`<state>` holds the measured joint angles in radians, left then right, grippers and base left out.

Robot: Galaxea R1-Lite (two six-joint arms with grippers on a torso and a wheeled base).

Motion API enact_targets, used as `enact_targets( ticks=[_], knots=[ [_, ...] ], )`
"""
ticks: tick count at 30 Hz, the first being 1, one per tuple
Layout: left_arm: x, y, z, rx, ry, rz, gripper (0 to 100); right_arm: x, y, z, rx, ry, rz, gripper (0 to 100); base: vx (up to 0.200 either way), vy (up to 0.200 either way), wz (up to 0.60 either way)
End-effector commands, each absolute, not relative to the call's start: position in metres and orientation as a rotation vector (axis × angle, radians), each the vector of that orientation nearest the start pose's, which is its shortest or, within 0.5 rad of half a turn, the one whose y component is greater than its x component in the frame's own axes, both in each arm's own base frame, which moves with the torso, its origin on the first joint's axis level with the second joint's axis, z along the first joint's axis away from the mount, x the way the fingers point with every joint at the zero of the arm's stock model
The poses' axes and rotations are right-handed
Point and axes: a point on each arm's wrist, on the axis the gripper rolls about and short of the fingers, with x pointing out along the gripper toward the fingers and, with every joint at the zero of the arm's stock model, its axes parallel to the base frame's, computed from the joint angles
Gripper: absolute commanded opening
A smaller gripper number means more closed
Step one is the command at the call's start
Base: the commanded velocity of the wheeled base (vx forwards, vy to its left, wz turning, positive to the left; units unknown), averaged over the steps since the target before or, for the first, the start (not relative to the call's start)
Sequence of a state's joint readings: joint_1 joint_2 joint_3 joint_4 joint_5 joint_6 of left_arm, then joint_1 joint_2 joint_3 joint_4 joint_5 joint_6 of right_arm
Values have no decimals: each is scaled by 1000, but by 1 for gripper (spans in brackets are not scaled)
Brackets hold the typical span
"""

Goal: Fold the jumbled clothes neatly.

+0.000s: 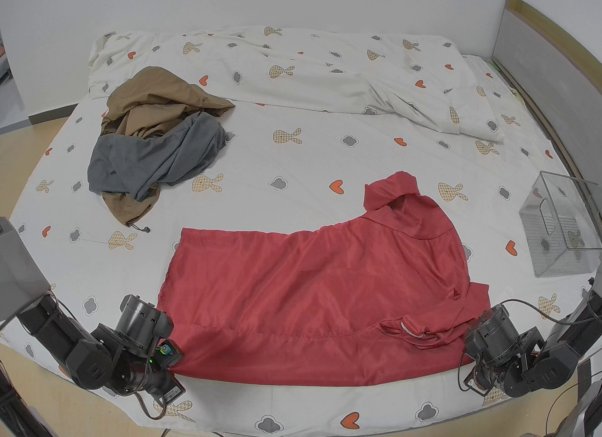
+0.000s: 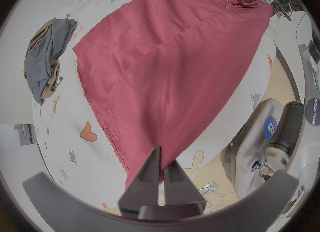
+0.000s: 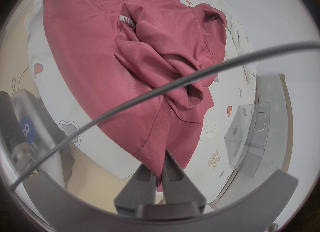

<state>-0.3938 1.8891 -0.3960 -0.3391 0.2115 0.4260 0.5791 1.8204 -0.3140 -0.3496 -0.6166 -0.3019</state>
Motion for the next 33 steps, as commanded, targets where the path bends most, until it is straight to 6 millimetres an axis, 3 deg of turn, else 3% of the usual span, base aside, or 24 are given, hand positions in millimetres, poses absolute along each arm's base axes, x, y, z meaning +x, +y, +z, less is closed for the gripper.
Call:
enact_targets(
  ticks=[1, 2, 3, 11, 15, 20, 22, 23, 25, 28, 30, 31, 32, 33],
  knots=[
    [206, -81, 20, 730, 1082, -404, 0, 175, 100, 30, -928, 973, 117, 100, 0, 0, 0],
    [206, -82, 20, 730, 1080, -405, 0, 176, 100, 30, -928, 972, 117, 100, 0, 0, 0],
    [207, -82, 20, 729, 1079, -406, 100, 176, 100, 30, -928, 972, 117, 100, 0, 0, 0],
    [203, -81, 32, 720, 1029, -396, 100, 173, 98, 36, -910, 948, 115, 100, 0, 0, 0],
    [194, -77, 50, 697, 962, -380, 100, 166, 96, 61, -824, 846, 155, 100, 0, 0, 0],
    [183, -72, 83, 644, 847, -345, 100, 159, 95, 113, -645, 625, 243, 100, 0, 0, 0],
    [183, -72, 83, 644, 847, -345, 100, 159, 95, 113, -645, 625, 243, 100, 0, 0, 0],
    [177, -69, 113, 624, 824, -340, 100, 159, 91, 146, -528, 542, 218, 100, 0, 0, 0],
    [173, -68, 129, 598, 850, -350, 100, 158, 90, 160, -450, 549, 247, 100, 0, 0, 0],
    [168, -70, 175, 419, 916, -459, 100, 147, 85, 191, -252, 653, 406, 100, 0, 0, 0],
    [170, -72, 186, 347, 936, -493, 100, 147, 81, 192, -215, 710, 413, 100, 0, 0, 0],
    [178, -74, 204, 176, 983, -542, 100, 154, 71, 176, -171, 877, 370, 100, 0, 0, 0],
    [178, -74, 205, 163, 987, -543, 100, 154, 70, 174, -172, 892, 365, 100, 0, 0, 0],
    [193, -72, 214, 18, 999, -555, 100, 174, 69, 147, -189, 1030, 303, 100, 0, 0, 0]
  ],
)
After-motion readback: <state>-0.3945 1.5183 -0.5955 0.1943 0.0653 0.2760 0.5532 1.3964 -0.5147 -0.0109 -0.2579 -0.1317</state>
